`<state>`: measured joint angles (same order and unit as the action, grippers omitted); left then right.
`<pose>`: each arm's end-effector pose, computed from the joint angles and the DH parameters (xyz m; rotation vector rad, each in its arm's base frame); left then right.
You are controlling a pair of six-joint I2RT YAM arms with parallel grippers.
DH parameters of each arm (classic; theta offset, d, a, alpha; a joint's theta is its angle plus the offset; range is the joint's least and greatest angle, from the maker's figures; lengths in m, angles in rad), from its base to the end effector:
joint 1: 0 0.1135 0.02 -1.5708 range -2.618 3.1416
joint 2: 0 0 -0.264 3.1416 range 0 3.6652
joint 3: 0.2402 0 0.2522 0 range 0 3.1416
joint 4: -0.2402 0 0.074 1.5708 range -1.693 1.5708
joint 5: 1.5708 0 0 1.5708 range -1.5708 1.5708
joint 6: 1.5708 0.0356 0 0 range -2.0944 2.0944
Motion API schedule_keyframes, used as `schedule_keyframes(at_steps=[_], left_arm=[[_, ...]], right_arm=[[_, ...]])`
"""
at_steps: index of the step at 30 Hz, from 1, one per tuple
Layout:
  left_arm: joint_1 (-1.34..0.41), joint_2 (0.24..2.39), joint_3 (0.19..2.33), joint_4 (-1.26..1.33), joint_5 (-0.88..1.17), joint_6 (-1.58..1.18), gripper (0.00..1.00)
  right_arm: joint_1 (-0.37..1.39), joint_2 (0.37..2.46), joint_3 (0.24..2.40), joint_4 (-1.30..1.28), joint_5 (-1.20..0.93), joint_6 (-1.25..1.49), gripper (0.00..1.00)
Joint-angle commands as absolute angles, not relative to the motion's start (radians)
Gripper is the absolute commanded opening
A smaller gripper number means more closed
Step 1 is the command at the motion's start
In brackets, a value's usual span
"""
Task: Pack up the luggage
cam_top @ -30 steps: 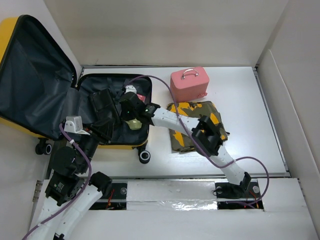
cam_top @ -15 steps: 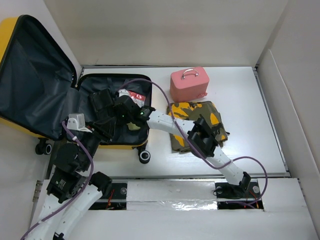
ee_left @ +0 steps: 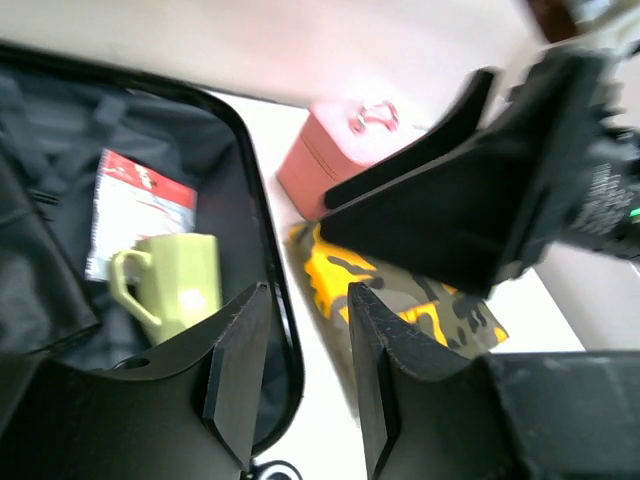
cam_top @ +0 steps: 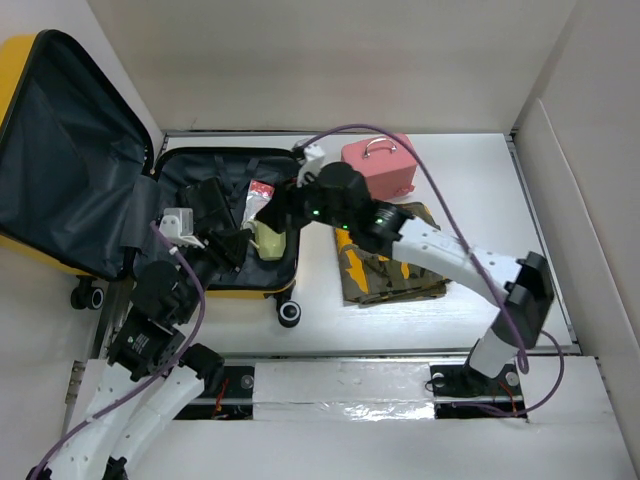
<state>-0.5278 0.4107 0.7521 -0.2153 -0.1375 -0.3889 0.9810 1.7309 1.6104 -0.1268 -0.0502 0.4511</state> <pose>0.0863 -0.0447 0.3712 -0.0126 1.4787 -0.6492 0.2314 0.3490 0.3774 -0.5473 1.8716 1.0337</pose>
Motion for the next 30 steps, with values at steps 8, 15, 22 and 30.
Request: schedule_keyframes(at_steps=[8,15,22,30], left_arm=[[-0.541,0.658,0.818,-0.045,0.159,-0.492,0.01],[-0.848,0.953,0.739,0.123,-0.108,-0.581,0.0],[-1.034,1.273,0.896,0.064,-0.364,-0.641,0.56],[-0.966,1.518,0.957,0.072,-0.336,-0.706,0.81]], right_arm=[[0.884,1.406,1.28,0.009,-0.005,0.402,0.0],[0.646,0.988,0.904,0.008,0.06,0.39,0.03],[0.459,0.704,0.729,-0.116,0.011,0.365,0.45],[0.319,0.621,0.689,-0.163,-0.113,0.33,0.64]])
